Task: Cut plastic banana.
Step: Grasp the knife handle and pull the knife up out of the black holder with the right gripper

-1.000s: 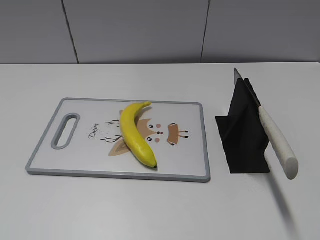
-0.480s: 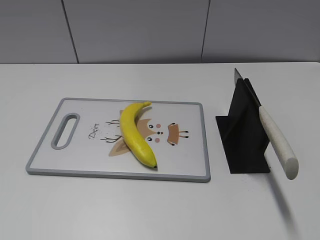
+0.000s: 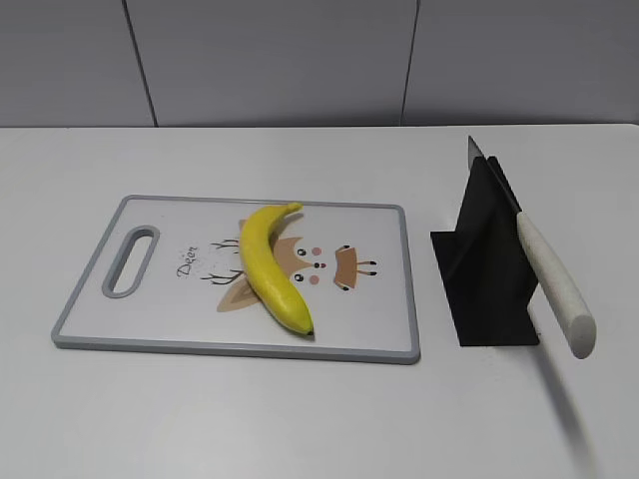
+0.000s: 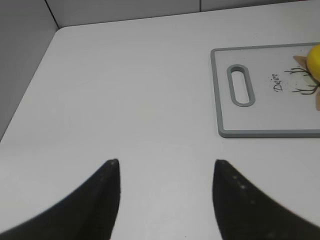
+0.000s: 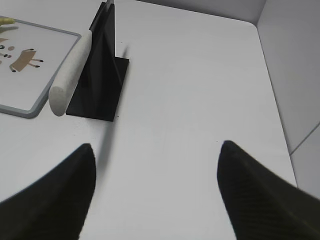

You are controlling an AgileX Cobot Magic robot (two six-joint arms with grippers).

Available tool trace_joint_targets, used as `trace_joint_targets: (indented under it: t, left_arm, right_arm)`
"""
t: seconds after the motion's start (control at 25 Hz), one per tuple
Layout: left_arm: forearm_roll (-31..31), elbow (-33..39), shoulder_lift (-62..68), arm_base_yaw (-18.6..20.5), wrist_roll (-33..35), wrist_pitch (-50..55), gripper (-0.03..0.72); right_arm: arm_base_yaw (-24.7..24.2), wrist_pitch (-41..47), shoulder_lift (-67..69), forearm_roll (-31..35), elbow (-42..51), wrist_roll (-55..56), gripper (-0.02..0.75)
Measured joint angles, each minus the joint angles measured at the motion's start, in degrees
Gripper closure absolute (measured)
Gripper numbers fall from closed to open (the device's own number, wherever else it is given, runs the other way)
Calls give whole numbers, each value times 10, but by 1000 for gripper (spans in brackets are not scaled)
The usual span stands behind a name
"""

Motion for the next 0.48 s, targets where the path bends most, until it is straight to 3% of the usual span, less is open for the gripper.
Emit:
trace_joint_targets:
  t: [0.2, 0.48]
  left_arm:
    - [0, 0, 0, 0, 0, 0, 116]
    - [0, 0, 0, 0, 0, 0, 116]
  right_arm:
    - [0, -1, 18, 1, -9, 6, 150]
    - [0, 12, 157, 1, -50, 26, 150]
